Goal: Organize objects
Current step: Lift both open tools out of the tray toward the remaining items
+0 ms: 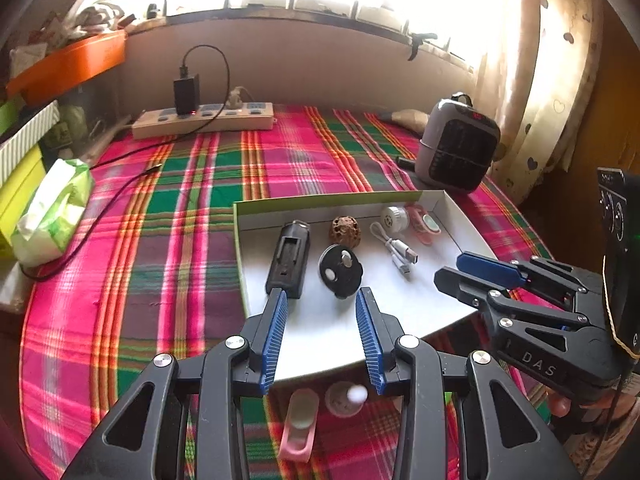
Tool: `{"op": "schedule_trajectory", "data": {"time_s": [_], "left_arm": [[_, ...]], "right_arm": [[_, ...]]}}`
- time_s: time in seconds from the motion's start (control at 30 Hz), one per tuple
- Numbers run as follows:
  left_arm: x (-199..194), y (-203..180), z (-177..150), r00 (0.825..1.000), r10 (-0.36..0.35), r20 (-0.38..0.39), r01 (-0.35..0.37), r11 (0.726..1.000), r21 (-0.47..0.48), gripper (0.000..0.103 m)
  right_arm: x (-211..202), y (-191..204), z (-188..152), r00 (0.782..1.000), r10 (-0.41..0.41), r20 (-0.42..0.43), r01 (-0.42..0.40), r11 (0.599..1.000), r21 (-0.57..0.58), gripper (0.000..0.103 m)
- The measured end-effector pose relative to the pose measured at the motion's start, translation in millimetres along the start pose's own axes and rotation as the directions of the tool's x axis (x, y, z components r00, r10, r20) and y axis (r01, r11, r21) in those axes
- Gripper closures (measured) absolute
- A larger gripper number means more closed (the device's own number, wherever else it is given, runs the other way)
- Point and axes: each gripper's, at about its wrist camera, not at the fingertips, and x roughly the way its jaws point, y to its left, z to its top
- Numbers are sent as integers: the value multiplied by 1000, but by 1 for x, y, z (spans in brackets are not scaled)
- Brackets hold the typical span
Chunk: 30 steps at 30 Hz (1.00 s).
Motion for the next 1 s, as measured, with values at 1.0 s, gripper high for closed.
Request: {"op": "schedule_trajectory", "data": {"time_s": [1.0], "left_arm": [[-27, 32, -57, 999, -47, -15, 46, 993, -105, 64]], "right_arm": [[-40, 10, -53, 999, 43, 25, -44, 999, 26, 59]]}}
